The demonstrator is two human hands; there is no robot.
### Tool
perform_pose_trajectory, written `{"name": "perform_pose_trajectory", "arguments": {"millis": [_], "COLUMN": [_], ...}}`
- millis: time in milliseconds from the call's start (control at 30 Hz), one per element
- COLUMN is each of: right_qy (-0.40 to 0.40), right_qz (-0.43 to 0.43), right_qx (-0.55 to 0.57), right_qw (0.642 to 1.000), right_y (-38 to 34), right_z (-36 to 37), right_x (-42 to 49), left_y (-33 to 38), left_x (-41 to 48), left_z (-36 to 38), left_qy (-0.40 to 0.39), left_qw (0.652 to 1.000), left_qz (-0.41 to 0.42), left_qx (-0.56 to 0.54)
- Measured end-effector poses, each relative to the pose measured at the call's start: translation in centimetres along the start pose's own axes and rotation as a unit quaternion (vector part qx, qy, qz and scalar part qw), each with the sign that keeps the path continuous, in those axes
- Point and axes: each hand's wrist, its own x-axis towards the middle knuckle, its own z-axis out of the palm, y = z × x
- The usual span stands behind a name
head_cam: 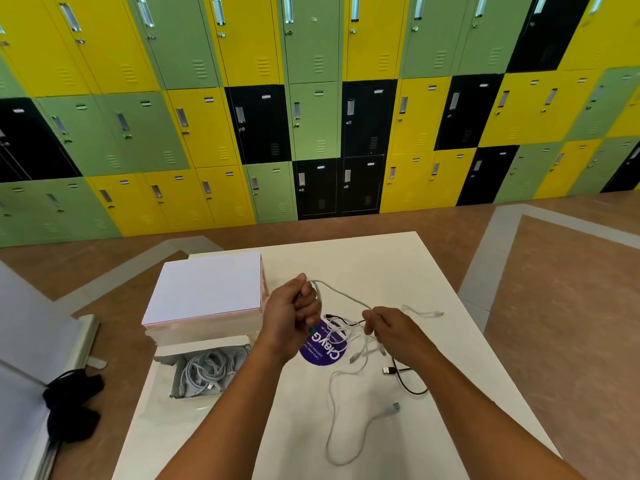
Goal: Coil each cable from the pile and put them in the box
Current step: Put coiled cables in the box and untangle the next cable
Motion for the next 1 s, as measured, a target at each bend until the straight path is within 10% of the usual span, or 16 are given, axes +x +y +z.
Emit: {"name": "perform_pose_trajectory", "arguments": {"millis": [633,1000], "right_qy": [0.077,-0.077], "right_qz": [-0.127,-0.077], "right_qx": [0.067,0.048], "right_qw": [0.987,0.993], "right_y": [-3.8,-4.3], "right_z": [1.2,2.8], "right_x": [0.1,-1.6], "left_y": [-2.6,-1.8], "left_x": [-1.6,0.8], "left_z": [0.2,2.3], "left_qy": [-0.052,0.080], "left_qw": [0.989,0.989], "left_qz": [-0.124,0.036], "left_qx": [0.061,-0.116]}}
